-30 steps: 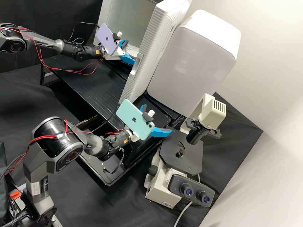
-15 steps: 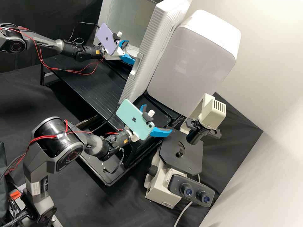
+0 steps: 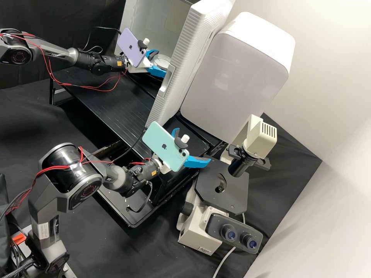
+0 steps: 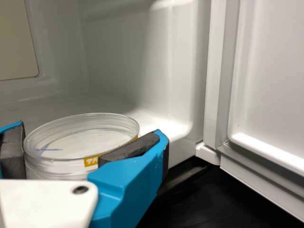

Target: Take the petri dish out of the incubator

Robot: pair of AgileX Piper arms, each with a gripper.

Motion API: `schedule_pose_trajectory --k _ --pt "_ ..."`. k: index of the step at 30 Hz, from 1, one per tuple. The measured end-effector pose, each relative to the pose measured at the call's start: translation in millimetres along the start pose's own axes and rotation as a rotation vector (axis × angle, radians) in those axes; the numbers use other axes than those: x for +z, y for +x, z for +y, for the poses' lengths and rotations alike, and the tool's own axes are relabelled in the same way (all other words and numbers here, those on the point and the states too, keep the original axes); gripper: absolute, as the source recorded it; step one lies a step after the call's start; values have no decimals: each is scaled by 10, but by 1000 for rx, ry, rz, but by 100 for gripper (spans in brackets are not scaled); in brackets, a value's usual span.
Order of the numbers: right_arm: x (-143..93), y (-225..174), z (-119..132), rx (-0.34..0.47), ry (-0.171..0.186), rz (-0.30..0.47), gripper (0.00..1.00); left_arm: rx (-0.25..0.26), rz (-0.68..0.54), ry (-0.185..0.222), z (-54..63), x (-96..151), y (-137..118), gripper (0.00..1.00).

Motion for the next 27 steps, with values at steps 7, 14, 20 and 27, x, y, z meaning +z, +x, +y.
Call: schedule_pose_trajectory --k 7,14,20,27 --pt "0 0 0 0 0 0 100 1 2 1 0 -2 0 0" --pt "0 0 0 0 0 0 100 1 2 1 0 -2 0 0" --pt "0 0 0 0 0 0 100 10 -1 1 -53 -12 -34 0" --pt "0 0 0 0 0 0 100 6 -7 1 -17 4 -240 0"
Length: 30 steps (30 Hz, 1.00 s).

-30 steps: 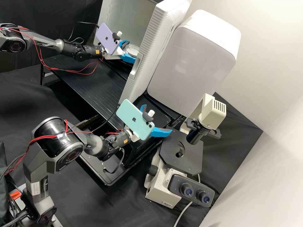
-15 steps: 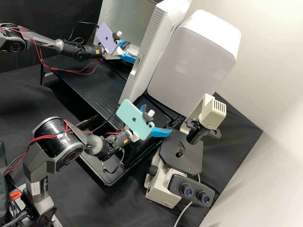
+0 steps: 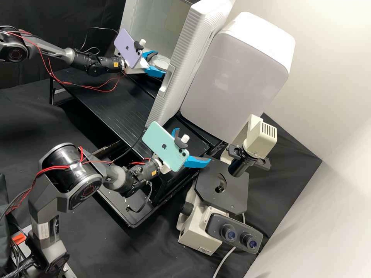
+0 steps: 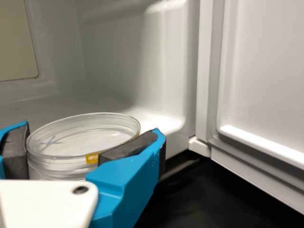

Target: Take the petri dish out of the incubator

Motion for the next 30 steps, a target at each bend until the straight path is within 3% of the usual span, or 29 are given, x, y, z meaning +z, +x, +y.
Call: schedule_pose_trajectory --k 7,15,25,30 --pt "0 0 0 0 0 0 100 -13 -18 -23 -12 96 -288 0" --pt "0 0 0 0 0 0 100 -30 -57 -17 -83 248 -611 0" --pt "0 0 0 0 0 0 100 -88 -143 45 -255 439 -1156 0" --pt "0 0 0 0 0 0 100 -113 -171 45 -357 507 -1413 0"
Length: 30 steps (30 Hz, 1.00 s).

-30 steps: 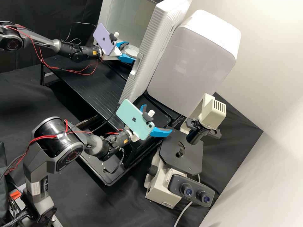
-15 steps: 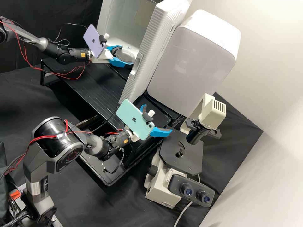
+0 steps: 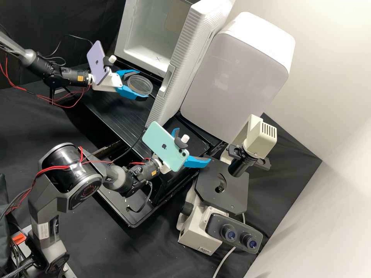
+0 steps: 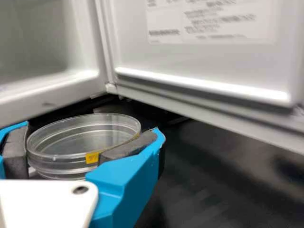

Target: Take the petri dish out of the incubator

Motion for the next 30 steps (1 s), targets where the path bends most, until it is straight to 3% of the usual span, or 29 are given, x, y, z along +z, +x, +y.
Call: schedule_pose_trajectory --k 15,27,30 --pt "0 0 0 0 0 0 100 -30 -98 11 -246 302 -526 0" --pt "0 0 0 0 0 0 100 -52 -97 3 -308 299 -584 0" --pt "0 0 0 0 0 0 100 -53 -95 -22 -307 293 -584 0"
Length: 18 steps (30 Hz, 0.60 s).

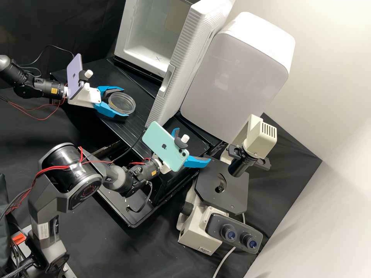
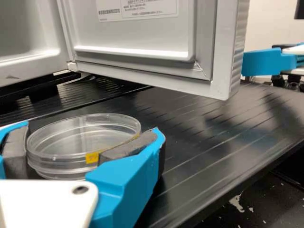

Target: Take the petri dish out of the incubator

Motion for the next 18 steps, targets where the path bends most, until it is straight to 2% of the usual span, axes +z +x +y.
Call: schedule_pose_trajectory --k 3,12,13,18 --pt "0 0 0 0 0 0 100 -2 2 -22 -6 -6 3 0" --pt "0 0 0 0 0 0 100 -8 9 -27 -54 -38 32 0" --pt "0 0 0 0 0 0 100 -4 7 -27 -50 -37 32 100" --pt "0 0 0 0 0 0 100 -2 6 -27 -66 -41 44 100"
